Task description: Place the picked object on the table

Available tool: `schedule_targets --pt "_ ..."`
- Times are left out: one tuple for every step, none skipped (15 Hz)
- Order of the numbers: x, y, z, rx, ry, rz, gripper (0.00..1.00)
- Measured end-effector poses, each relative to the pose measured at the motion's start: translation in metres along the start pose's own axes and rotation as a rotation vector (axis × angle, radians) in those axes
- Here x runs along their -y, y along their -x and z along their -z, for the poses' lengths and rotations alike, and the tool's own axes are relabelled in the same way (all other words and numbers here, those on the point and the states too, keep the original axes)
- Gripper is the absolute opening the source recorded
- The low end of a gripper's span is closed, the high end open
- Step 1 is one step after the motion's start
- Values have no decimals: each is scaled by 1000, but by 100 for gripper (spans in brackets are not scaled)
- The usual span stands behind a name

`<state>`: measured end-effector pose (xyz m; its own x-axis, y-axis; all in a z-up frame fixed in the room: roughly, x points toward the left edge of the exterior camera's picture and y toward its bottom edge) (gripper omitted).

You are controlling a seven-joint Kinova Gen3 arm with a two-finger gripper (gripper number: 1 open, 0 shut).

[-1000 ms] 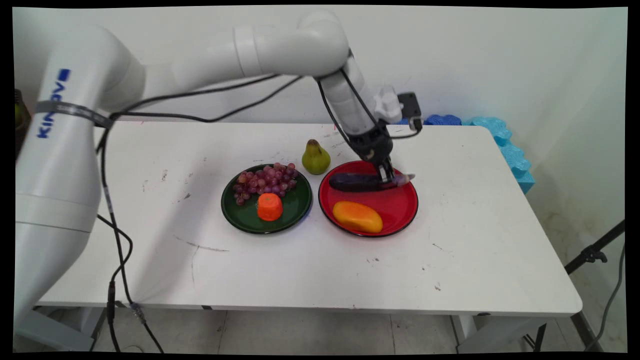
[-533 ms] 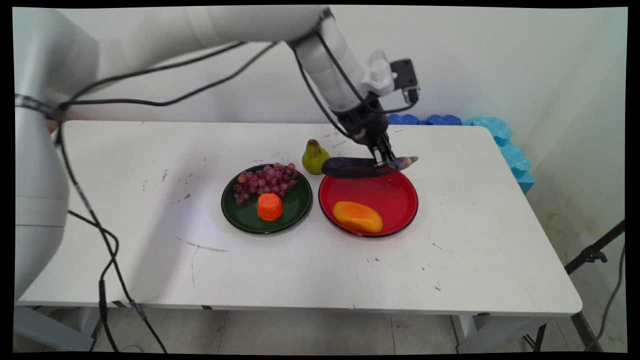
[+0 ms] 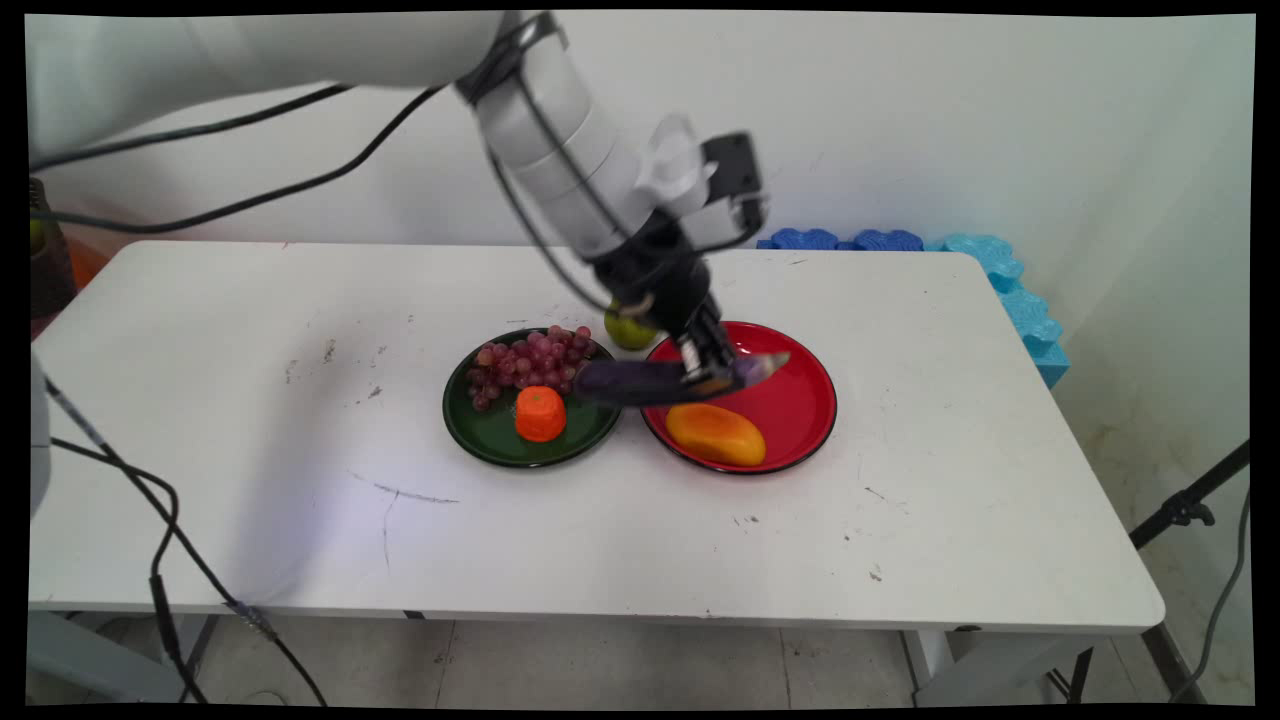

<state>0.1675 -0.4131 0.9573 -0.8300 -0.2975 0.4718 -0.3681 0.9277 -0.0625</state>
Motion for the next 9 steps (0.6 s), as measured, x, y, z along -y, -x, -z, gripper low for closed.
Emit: schedule_targets --pt "-8 10 -2 7 6 8 0" --pt "-14 18 -5 12 10 13 0" --pt "-21 28 -10 17 16 20 0" --pt "-27 38 -15 23 22 26 0" --pt "-33 45 -20 28 28 30 0" --pt "-40 53 -27 32 35 34 0" --pt "-45 60 -33 36 41 35 0" --pt "-52 67 -40 39 48 35 0" --pt "-57 74 -46 42 53 33 0"
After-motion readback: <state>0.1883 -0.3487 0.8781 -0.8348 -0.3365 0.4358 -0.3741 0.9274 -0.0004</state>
